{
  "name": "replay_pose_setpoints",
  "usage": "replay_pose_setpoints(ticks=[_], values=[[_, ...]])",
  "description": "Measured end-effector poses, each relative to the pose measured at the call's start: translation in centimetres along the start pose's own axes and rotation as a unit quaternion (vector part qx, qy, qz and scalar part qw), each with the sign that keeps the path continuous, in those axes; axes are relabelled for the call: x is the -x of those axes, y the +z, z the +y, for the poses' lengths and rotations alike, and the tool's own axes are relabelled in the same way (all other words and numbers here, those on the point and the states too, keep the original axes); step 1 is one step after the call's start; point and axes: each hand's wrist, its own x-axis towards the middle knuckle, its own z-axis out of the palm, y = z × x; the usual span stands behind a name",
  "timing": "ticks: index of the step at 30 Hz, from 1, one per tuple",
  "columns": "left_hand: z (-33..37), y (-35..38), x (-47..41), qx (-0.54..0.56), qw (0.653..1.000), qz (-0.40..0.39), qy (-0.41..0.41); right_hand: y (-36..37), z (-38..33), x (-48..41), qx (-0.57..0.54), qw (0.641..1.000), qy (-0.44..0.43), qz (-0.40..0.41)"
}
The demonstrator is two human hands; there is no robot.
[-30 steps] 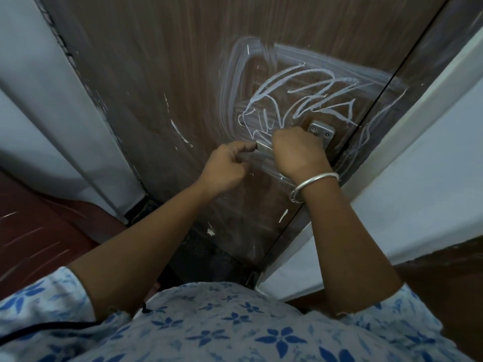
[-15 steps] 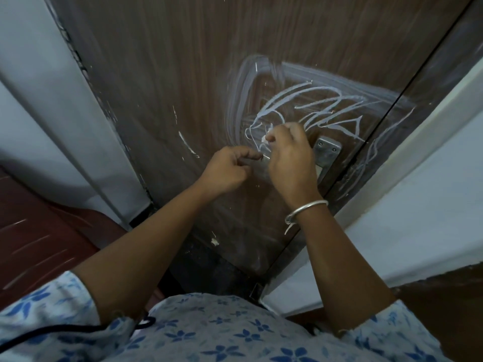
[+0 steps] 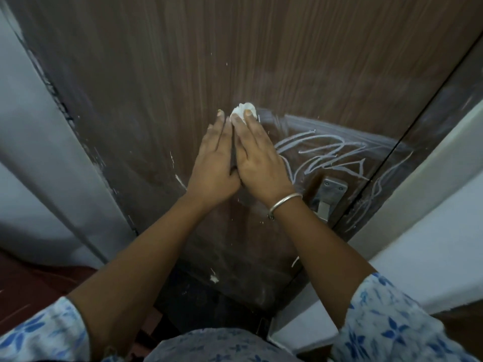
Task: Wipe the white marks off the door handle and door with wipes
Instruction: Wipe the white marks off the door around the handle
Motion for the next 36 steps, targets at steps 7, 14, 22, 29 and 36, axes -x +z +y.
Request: replay_pose_setpoints(ticks=[7,14,22,29,36], values=[[-1.5,-0.1,-1.6,-0.013,0.999,-0.045,0.025,1.8,0.0,-0.6,0.178,0.983,0.016,-0.040],[-2.1,0.1,-2.8,-0.029,0.996,-0.047,0.075,2.0,0.2,0.5,0.119,0.990,0.070,0.022],[-2.1,0.2,-3.7,-0.041,0.995,-0.031,0.089,0.9,1.2,-0.4,0.147,0.984,0.096,0.028],[-1.5,1.3,-3.8,-0.021,0.997,-0.005,0.078,0.3,1.4,0.3,0.122,0.992,0.037,-0.012],[-0.7,2.0,-3.6,-0.044,0.997,0.030,0.049,-0.9,2.6,-1.0,0.151,0.983,0.102,0.027]])
